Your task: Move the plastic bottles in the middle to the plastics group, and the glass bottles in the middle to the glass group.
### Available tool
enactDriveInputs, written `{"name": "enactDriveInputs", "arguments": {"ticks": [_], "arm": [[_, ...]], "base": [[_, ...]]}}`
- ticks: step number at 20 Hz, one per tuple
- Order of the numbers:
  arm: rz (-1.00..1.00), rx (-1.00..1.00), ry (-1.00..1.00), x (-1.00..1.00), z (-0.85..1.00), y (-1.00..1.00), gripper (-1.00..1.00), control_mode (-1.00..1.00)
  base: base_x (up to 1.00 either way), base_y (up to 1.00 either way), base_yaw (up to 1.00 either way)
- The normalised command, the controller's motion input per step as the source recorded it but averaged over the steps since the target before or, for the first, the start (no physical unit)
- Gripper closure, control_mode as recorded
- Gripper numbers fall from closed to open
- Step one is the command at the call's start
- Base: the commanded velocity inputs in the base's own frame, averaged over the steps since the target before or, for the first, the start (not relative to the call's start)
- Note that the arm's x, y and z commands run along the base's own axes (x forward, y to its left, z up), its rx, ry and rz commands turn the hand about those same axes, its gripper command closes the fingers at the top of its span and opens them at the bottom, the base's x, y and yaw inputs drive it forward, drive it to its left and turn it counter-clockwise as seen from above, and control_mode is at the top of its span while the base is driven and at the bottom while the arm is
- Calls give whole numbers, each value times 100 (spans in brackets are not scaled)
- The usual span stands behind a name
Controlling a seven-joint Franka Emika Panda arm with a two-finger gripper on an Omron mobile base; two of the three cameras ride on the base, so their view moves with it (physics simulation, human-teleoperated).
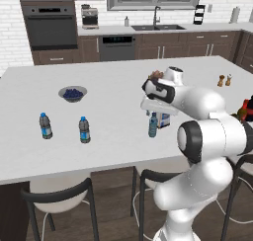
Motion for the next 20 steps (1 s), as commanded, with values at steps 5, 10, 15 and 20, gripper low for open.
{"name": "enactDriveInputs", "arguments": {"ticks": [5, 10, 15, 20], "arm": [[0, 0, 0, 17, -2, 1, -100, -100], [0, -4, 0, 11, -11, 0, -100, -100], [0, -12, 0, 4, -26, 0, -100, -100], [0, -6, -1, 5, -20, 0, -100, -100]], "base": [[0, 0, 0], [0, 0, 0], [0, 0, 0], [0, 0, 0]]}}
